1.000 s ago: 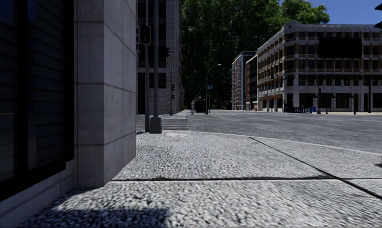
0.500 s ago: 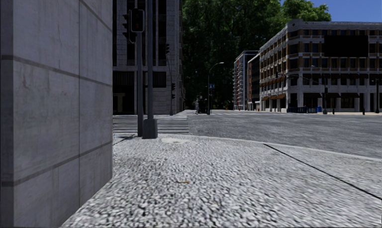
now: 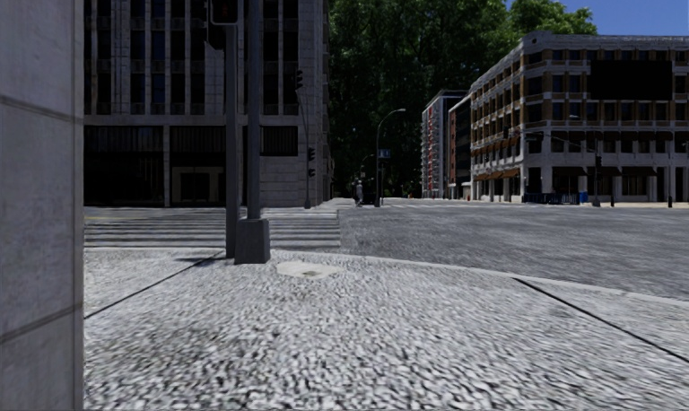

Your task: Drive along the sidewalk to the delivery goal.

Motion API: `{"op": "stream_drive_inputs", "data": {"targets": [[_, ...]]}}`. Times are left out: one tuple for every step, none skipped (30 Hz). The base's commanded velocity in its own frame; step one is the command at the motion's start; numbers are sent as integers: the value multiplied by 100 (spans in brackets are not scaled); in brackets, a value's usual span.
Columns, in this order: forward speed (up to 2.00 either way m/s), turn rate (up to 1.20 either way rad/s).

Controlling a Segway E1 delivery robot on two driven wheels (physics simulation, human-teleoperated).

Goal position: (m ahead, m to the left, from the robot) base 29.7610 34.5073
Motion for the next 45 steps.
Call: {"op": "stream_drive_inputs", "data": {"targets": [[200,0],[200,0],[200,0],[200,0],[200,0],[200,0],[200,1],[200,1],[200,4],[200,6],[200,10],[200,16],[200,16],[200,20],[200,21],[200,21],[200,19],[200,19],[200,9],[200,0],[200,0],[200,0],[200,0],[200,0],[200,0],[200,0],[200,0],[200,0],[200,0],[200,0],[200,1],[200,1],[200,5],[200,13],[200,17],[200,17],[200,21],[200,24],[200,25],[200,25],[200,25],[200,25],[200,25],[200,23],[200,22]]}}
